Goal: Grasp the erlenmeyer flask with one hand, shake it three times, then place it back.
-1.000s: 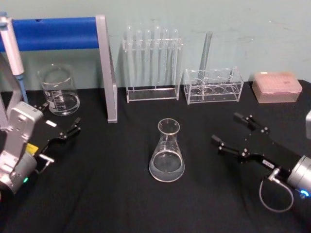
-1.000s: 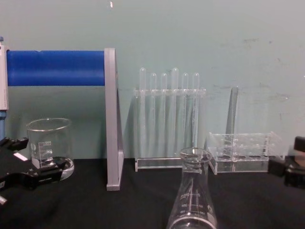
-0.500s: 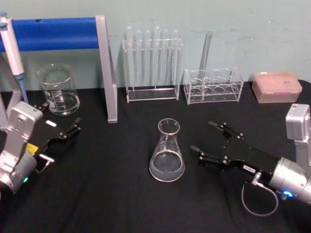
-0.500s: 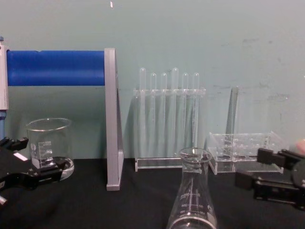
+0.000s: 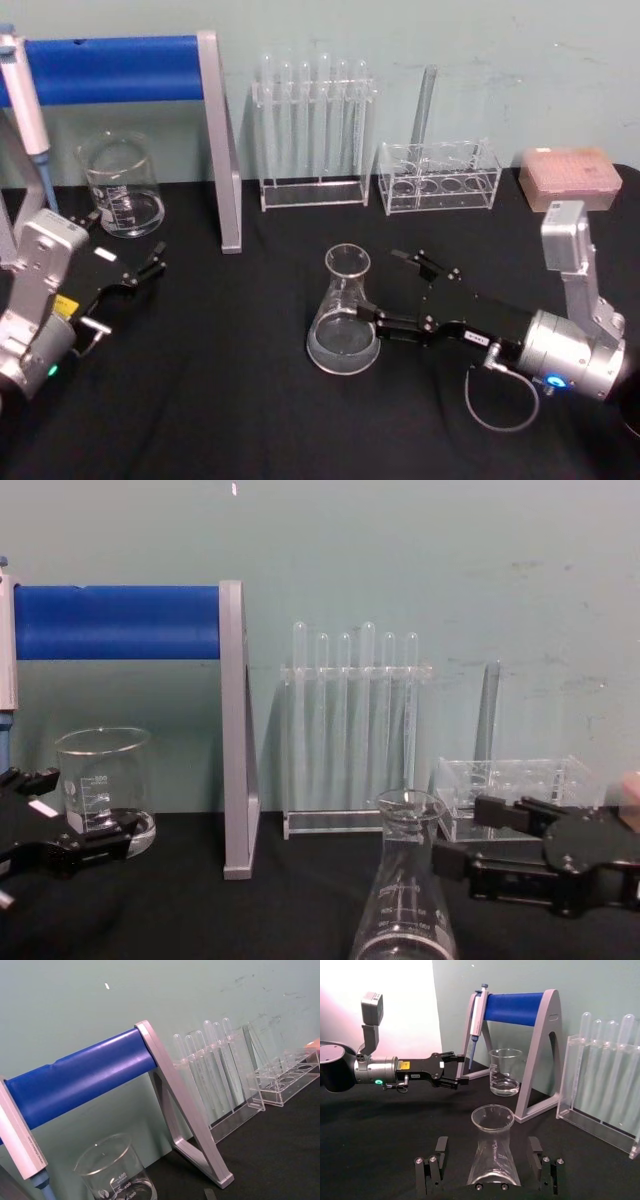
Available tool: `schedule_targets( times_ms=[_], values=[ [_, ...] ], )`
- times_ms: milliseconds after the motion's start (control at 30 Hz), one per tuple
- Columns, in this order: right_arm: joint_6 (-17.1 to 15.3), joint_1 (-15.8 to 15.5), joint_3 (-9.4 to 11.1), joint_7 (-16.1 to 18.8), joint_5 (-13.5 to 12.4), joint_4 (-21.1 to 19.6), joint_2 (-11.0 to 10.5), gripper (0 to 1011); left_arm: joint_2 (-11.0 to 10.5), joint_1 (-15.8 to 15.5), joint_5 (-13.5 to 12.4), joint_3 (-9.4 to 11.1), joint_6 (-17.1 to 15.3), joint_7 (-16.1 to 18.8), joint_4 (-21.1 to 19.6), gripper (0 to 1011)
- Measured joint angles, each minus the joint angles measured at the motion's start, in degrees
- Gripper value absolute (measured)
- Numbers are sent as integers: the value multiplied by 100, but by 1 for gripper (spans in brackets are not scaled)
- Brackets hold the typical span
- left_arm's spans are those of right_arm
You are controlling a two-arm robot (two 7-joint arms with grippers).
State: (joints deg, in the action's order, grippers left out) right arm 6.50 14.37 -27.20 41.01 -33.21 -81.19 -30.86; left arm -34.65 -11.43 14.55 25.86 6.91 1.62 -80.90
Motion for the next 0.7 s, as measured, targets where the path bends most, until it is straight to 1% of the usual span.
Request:
schedule_targets(
  times_ms=[333,700],
  values=[
    [-35,282,-152,7,142,304,185,1000,0,0,0,0,0,0,0,1001],
    [-34,509,-276,13,271,605,357,1000,0,0,0,0,0,0,0,1001]
  ],
)
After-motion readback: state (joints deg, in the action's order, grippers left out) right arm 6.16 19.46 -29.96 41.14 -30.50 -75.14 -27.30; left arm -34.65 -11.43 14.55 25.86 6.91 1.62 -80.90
